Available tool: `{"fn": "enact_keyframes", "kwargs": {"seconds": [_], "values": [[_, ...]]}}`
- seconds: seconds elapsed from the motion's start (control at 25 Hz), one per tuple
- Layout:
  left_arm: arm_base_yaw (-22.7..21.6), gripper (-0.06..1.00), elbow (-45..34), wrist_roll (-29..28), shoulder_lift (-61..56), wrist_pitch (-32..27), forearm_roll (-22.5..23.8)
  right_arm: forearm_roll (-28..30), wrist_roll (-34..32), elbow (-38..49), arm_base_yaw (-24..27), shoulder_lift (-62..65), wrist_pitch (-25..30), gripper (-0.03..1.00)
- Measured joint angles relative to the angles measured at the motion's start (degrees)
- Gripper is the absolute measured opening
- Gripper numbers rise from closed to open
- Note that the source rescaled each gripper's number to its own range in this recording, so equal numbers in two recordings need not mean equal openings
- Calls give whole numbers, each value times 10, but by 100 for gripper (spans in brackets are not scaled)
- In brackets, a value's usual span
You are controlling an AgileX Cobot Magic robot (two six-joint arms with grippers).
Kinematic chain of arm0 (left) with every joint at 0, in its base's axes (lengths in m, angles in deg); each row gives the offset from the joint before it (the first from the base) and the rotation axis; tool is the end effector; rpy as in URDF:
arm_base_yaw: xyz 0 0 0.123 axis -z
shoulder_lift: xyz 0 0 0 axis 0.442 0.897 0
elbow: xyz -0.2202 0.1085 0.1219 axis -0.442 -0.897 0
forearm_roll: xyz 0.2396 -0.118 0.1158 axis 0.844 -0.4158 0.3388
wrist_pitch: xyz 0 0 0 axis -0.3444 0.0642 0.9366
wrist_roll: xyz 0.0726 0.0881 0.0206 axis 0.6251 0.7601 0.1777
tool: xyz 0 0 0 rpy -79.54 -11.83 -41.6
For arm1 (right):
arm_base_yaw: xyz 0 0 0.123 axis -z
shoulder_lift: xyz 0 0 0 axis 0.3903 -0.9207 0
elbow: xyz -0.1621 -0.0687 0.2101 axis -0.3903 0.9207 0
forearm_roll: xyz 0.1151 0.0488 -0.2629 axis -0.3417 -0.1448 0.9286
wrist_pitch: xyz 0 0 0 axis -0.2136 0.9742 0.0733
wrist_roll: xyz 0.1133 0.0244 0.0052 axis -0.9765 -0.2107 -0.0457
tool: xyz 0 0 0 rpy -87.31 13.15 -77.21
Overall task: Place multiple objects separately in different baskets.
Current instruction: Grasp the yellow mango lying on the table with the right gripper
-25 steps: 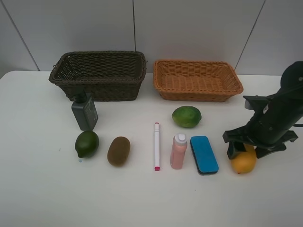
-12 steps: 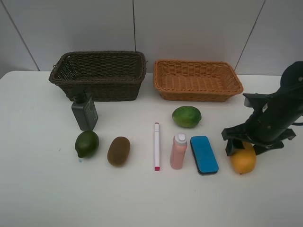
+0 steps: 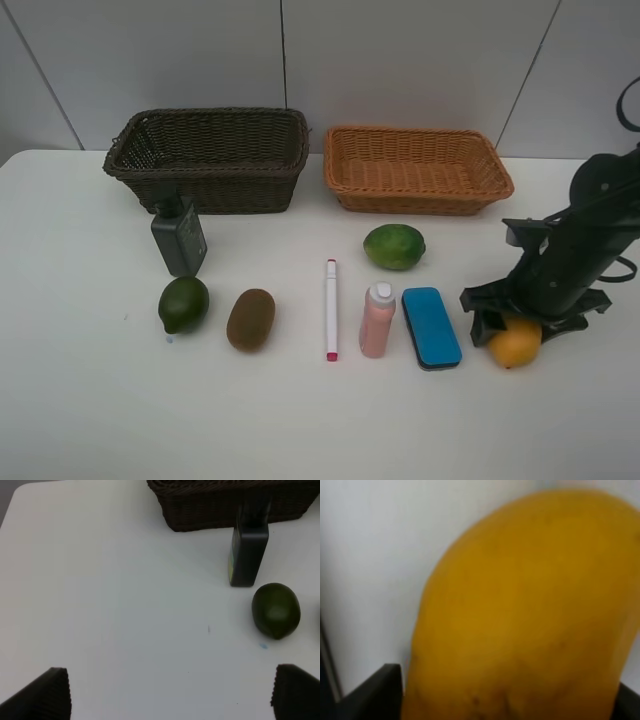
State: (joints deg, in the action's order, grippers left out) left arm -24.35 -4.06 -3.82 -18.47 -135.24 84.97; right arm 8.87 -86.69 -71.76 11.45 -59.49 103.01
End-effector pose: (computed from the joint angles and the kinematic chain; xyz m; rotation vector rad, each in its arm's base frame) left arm 0.0619 -0.0012 0.2871 0.0690 2.0372 0.0099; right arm 0.2682 0.0574 0.0351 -0.1016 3.1039 0.0460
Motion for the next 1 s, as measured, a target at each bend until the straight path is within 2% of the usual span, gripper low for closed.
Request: {"fn": "enact_keyframes", "kwargs": {"seconds": [0.6,0.68,0.76,1.0], "values": [[0,100,0,0,0,0,0,-4,-1,0,0,0,-11,79],[0,100,0,0,0,0,0,-4,-1,0,0,0,-11,73],[0,100,0,0,0,0,0,-4,-1,0,0,0,-11,60],[0,100,0,0,0,0,0,-4,-1,0,0,0,-11,60]]}}
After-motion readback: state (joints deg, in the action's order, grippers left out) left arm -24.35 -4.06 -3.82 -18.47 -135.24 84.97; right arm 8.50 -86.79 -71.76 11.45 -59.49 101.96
